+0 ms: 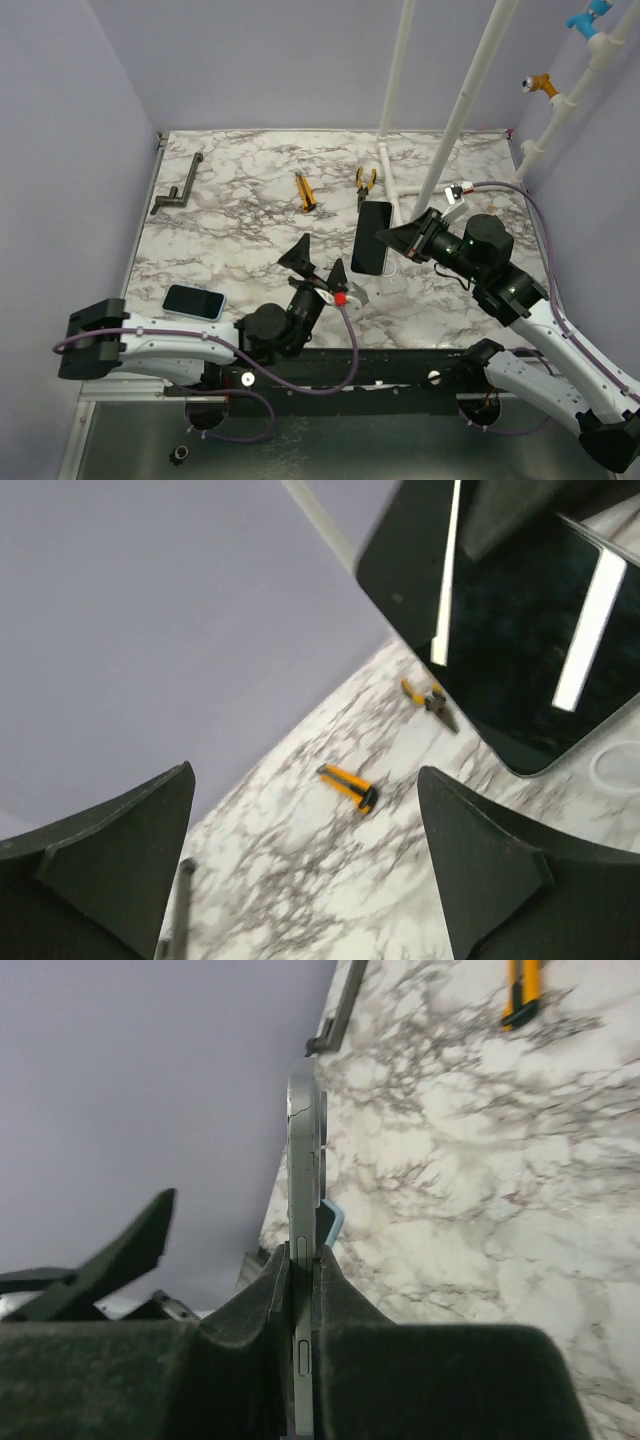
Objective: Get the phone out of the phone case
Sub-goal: Place the phone at the center of the board.
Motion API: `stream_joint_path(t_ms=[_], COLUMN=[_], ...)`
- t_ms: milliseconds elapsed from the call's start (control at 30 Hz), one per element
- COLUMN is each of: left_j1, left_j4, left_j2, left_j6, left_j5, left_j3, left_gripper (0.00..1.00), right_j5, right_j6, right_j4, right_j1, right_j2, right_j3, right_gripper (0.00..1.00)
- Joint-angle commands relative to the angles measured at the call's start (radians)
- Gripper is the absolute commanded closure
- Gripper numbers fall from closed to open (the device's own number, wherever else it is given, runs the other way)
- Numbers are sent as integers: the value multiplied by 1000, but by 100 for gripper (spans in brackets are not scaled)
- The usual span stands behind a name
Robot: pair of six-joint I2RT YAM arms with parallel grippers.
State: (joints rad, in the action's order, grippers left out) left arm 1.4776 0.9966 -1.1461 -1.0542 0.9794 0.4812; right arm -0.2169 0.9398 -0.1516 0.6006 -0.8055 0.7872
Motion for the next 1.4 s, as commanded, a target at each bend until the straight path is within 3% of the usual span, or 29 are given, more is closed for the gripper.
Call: stream_joint_path(t_ms=[0,100,267,333,467,533,633,833,1367], left_j1=[-162,-339,-509,-603,-809,-866,-900,-900,-887], left_j4=[-722,-810,-832,-811,-622,-451,-302,-99,-97], left_j2=[237,290,285,272,205,155,91,-5,-43], left_j6=[797,1062,1299,1423,1729,1876,2021,2172,2168], left_j5=[-299,-543,-816,-1008,-1418,-1546,-1628,-1729,-1706], left_j3=[154,174,217,224,196,173,164,177,155], left_gripper=[7,7,7,8,9,12,13,17,38], right_j5=[172,172,130,69,-68,-110,-165,-223,-285], right_j6=[-99,-113,-129,-146,-168,-180,-201,-183,-88], right_j4=[-111,-104,-5,83,241,266,283,377,585], right_j1=[-4,-4,-5,-4,-5,-4,-4,-4,-4], right_j2=[60,80,127,153,182,182,182,161,55], right_j3=[4,-22,-96,-134,-190,-192,-190,-220,-261], right_gripper=[100,100,100,100,100,100,100,100,100])
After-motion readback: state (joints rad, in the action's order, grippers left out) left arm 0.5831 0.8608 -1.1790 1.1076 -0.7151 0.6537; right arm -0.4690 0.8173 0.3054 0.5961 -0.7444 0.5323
